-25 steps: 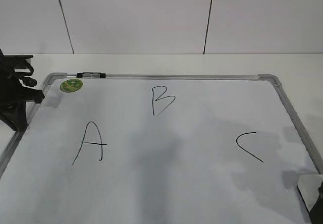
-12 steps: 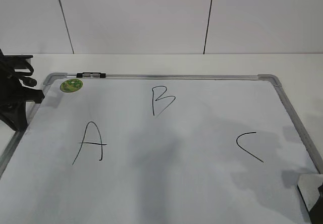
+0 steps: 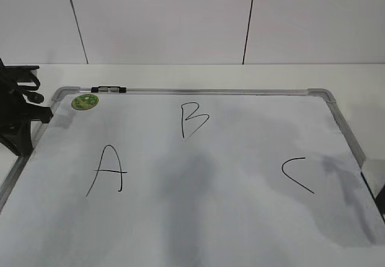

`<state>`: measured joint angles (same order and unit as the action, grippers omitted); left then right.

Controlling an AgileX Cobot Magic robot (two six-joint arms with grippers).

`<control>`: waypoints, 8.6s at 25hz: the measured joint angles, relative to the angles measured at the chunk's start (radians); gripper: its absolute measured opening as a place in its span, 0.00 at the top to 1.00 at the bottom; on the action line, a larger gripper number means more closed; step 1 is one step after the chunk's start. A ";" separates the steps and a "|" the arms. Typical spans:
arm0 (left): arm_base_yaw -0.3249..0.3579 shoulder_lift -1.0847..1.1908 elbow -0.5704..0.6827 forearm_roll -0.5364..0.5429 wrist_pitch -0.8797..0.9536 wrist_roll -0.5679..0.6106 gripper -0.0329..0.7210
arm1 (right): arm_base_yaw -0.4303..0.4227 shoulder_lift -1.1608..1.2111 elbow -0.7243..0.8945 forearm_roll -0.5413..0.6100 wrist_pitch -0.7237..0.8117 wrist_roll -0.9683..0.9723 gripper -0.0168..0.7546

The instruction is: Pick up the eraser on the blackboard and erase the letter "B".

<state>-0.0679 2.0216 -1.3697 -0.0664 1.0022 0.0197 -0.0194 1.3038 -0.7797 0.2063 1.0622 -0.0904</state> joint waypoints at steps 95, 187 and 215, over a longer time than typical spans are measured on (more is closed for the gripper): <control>0.002 0.000 -0.001 -0.012 -0.005 0.003 0.91 | 0.471 1.128 -1.408 0.063 0.162 0.223 0.28; 0.002 0.000 -0.002 -0.003 0.006 0.003 0.91 | 0.021 0.497 -0.450 0.072 0.016 -0.091 0.29; 0.002 0.000 -0.002 -0.003 0.012 0.003 0.91 | -0.021 0.487 -0.346 0.034 -0.115 -0.102 0.29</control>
<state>-0.0657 2.0216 -1.3720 -0.0696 1.0142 0.0229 -0.0400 1.7903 -1.1259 0.2406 0.9468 -0.1922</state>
